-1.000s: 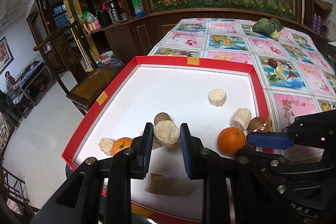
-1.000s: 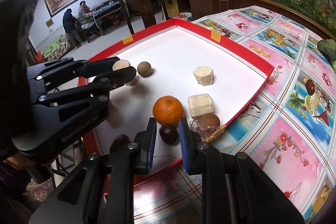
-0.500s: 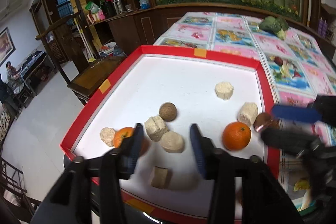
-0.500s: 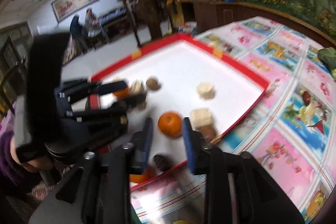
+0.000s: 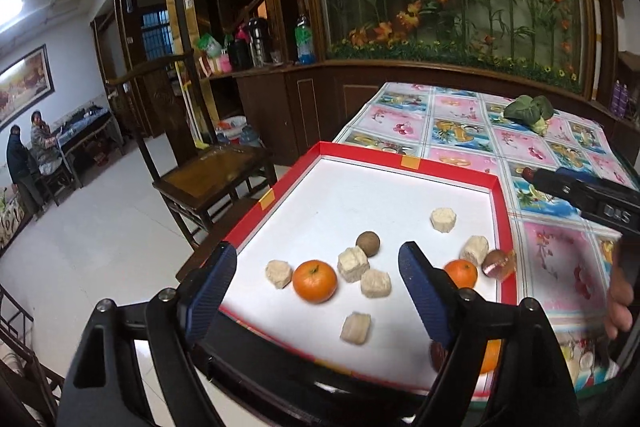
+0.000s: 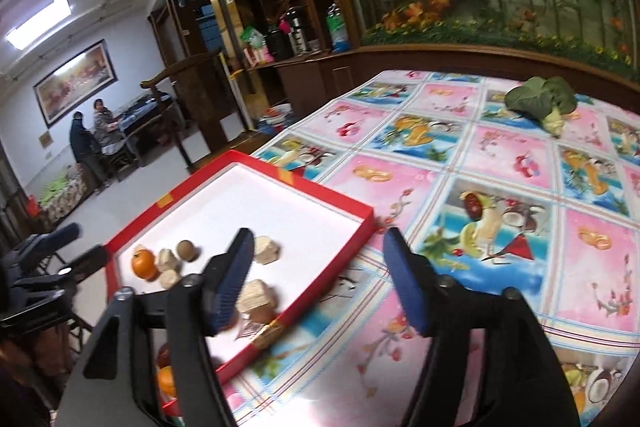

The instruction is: Organize fruits

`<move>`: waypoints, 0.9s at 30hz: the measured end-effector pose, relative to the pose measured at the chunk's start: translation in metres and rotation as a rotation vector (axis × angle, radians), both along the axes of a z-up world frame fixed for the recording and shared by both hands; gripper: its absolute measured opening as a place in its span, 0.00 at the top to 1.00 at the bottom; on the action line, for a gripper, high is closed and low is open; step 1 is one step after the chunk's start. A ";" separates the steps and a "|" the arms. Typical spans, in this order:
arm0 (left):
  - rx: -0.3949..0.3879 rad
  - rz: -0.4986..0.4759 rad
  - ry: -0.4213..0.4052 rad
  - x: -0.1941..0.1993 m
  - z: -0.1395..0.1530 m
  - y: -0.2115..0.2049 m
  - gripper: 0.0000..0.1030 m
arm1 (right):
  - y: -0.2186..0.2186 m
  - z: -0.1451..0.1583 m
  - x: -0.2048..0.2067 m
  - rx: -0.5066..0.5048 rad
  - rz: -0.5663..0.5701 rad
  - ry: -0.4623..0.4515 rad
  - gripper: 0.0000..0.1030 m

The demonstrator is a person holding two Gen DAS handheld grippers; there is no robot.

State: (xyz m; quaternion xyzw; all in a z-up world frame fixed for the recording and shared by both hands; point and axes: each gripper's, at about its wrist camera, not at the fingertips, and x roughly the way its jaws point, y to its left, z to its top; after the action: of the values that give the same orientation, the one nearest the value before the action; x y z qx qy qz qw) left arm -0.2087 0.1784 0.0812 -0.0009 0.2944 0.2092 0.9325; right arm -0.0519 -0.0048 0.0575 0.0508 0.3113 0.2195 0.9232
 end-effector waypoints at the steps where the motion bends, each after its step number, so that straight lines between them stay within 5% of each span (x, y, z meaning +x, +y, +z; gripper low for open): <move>1: 0.011 0.000 -0.005 -0.002 0.001 -0.002 0.19 | 0.001 0.001 -0.002 -0.013 -0.016 -0.007 0.31; 13: 0.010 0.022 -0.110 -0.025 0.024 -0.010 0.18 | 0.017 0.016 -0.095 -0.008 -0.113 -0.072 0.18; 21: 0.016 0.053 -0.156 -0.060 0.035 -0.006 0.01 | 0.030 0.036 -0.137 0.037 -0.144 -0.113 0.16; 27: 0.030 0.056 -0.219 -0.097 0.048 -0.008 0.01 | 0.042 0.055 -0.177 0.029 -0.158 -0.183 0.12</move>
State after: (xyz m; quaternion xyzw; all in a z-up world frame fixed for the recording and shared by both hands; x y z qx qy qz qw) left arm -0.3055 0.1704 0.1289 -0.0182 0.1875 0.2381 0.9528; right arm -0.2293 0.0369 0.1128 0.0682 0.2176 0.1544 0.9613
